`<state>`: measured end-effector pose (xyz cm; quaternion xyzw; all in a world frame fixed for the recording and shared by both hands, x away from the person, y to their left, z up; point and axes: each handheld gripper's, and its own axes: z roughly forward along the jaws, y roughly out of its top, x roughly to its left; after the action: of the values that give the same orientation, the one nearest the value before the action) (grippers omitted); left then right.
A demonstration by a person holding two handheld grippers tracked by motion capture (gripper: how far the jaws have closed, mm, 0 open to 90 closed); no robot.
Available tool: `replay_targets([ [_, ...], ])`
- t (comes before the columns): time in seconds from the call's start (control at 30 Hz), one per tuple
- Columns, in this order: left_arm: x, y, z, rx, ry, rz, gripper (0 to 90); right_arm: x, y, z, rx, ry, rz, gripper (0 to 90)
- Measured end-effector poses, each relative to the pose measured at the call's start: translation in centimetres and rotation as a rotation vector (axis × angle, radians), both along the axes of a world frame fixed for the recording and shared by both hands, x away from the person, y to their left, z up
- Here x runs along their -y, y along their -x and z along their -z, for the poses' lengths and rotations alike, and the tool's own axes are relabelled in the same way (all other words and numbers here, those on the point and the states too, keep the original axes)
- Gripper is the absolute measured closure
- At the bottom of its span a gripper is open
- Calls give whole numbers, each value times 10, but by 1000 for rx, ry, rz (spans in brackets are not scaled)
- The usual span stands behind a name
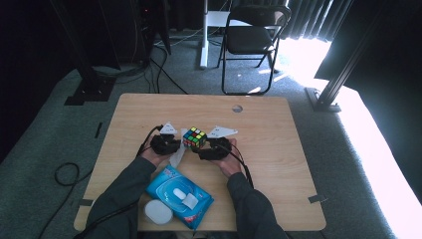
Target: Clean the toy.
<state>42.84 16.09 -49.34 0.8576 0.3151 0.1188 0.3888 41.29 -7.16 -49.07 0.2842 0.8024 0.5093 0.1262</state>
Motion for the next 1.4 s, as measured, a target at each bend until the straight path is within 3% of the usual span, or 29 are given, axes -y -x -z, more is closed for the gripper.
replay_targets([
  [0.33,3,2,1,-15,19,25,843,-1,-3,-4,-1,-36,32,342],
  [0.6,16,7,-5,2,25,97,842,-8,-6,-7,0,-40,63,341],
  [0.8,26,16,-9,12,21,188,839,-9,-8,-7,-4,-48,81,341],
  [0.9,25,15,-9,16,23,178,839,-8,-8,-7,-12,-57,84,342],
  [1.07,10,6,-8,16,64,86,839,-3,-8,-8,-13,-70,86,341],
  [1.13,7,4,-8,14,71,72,839,-2,-8,-8,-12,-71,86,342],
  [1.17,1,1,-8,6,95,46,839,-2,-7,-9,-12,-73,85,341],
  [1.4,-9,-2,-8,11,105,-13,840,2,-7,-8,-12,-73,89,341],
])
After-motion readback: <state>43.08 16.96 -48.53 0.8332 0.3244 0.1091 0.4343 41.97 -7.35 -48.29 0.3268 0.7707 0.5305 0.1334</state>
